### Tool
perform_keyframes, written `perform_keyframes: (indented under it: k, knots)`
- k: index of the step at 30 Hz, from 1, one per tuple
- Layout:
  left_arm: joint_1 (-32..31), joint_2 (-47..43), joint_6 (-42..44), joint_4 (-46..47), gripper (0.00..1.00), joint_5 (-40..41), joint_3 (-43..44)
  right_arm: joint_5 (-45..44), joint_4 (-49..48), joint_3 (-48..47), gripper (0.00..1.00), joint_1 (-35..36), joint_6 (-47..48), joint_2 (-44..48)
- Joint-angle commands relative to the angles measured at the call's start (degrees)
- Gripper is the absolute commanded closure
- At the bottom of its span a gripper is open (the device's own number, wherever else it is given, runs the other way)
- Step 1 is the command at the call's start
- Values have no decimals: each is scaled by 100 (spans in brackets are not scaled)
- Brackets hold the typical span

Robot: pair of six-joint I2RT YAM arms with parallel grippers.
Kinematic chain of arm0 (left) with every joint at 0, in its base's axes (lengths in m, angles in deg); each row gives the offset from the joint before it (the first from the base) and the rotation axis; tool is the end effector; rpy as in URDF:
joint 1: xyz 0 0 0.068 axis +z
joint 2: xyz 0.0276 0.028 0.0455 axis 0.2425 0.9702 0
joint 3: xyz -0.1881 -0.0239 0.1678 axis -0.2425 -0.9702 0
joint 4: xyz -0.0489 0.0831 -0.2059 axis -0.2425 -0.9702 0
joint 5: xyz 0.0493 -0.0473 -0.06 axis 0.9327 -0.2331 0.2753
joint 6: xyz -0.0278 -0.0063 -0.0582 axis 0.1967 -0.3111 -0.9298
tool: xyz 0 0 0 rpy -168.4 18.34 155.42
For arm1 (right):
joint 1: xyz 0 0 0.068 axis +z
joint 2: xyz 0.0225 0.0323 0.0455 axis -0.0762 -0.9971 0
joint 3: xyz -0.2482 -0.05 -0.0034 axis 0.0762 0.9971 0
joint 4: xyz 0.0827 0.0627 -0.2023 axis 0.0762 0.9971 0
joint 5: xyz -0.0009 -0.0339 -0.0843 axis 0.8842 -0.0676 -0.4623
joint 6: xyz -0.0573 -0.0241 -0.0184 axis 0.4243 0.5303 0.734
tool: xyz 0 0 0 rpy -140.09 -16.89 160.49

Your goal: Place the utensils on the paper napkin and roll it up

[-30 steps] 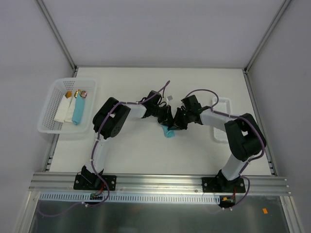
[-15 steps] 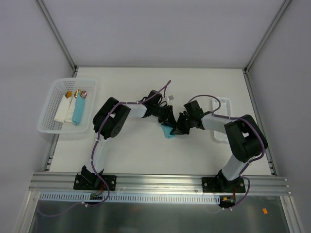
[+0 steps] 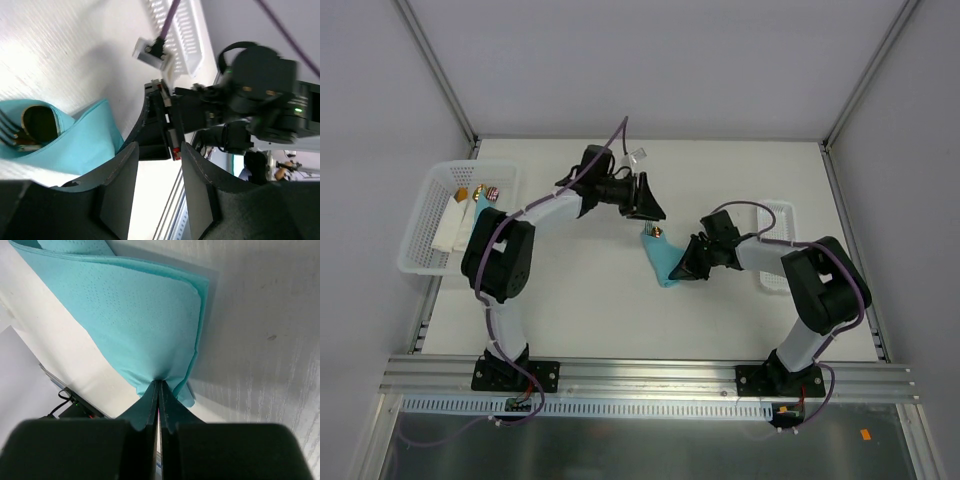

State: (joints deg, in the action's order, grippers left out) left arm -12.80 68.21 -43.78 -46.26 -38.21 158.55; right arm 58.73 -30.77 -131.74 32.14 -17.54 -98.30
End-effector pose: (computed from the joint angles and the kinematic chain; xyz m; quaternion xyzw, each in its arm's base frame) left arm 0.3450 -0.2199 0.2213 0.1781 0.7866 -0.5586 0.1938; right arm 0.2553 0.1584 0.1328 -0.0075 0.9298 0.3328 0.1568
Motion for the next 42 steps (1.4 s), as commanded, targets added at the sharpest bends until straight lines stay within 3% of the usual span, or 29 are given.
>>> perform_keyframes:
  k: [1,6,11,24,33,37,42]
  knots:
    - [108,-537,284,-273,60,-455,-345,-368,271,306,100,9,-101,-200]
    - [55,-494,600,-274,68,-420,-987,-315,-317,693,100,18,-610,-130]
    - [-235,-300,838,-142,75,-297,-1032,-280,-916,992,100,18,-1173,-138]
    - [-402,1122,153,869,82,-350,-892,-280,-1549,1370,100,79,-1832,-244]
    - [-200,1756,73,711,87,-69,-917,-131,-1602,1300,100,132,-1508,396]
    - [-191,1748,249,535,89,-25,-962,-297,-1235,871,91,97,-1104,845]
    - [-200,1713,381,438,89,28,-962,-298,-1224,386,88,-52,-805,838]
